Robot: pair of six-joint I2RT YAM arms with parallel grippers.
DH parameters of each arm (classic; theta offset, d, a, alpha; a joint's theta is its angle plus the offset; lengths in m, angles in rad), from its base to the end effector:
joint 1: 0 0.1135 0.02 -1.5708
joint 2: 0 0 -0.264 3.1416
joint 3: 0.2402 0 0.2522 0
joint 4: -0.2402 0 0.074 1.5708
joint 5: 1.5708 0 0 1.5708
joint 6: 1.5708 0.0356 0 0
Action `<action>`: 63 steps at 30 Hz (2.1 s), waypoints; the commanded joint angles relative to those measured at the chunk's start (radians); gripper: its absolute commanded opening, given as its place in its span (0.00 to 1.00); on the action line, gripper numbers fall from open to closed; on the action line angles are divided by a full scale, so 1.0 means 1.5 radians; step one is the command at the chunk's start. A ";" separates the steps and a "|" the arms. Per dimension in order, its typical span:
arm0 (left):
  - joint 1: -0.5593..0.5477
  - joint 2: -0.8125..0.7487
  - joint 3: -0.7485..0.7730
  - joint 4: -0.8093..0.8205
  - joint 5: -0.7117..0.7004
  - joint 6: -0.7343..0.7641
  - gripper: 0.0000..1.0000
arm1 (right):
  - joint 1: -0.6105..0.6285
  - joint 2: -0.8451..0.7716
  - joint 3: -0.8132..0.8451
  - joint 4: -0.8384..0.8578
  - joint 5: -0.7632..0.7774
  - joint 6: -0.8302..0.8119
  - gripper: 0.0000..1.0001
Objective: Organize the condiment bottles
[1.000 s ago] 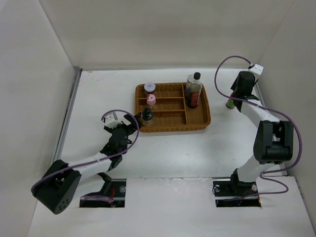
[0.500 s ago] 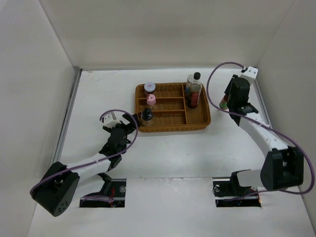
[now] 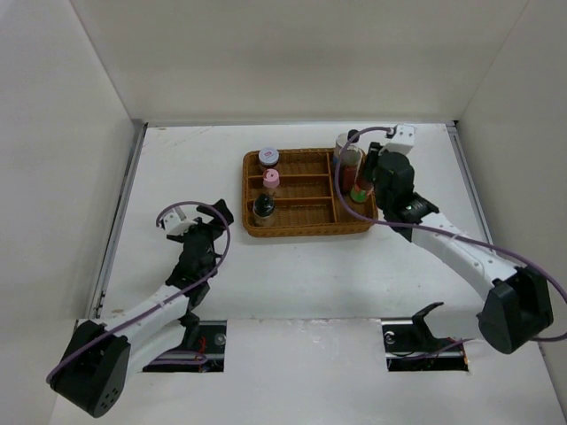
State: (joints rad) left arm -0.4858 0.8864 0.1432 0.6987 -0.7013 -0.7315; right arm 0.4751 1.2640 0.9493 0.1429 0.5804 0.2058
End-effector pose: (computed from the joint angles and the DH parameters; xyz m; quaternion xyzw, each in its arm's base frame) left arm 0.1656 -0.0615 0.1920 -0.3188 0.6445 -0.1675 0.6745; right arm 0.2704 0.1171 0.3287 0.0841 0.7513 -0.0004 0.6546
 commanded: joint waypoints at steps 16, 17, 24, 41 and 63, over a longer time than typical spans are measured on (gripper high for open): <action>0.062 0.051 0.014 -0.049 0.062 -0.095 1.00 | 0.083 0.076 -0.051 0.171 0.010 0.022 0.39; 0.062 0.050 0.013 -0.049 0.065 -0.095 1.00 | 0.088 0.075 -0.056 0.171 0.014 0.022 0.40; 0.061 0.055 0.018 -0.054 0.069 -0.096 1.00 | 0.108 0.065 -0.085 0.171 0.042 0.022 0.51; 0.061 0.098 0.070 -0.131 0.055 -0.123 1.00 | -0.038 -0.221 -0.209 0.097 0.068 0.192 1.00; 0.133 0.005 0.150 -0.405 0.100 -0.163 1.00 | -0.139 -0.213 -0.320 0.056 -0.043 0.374 0.13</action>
State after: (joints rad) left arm -0.2905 0.8894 0.3515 0.1226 -0.5629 -0.9737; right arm 0.2646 0.9127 0.4751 0.1574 0.5728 0.7380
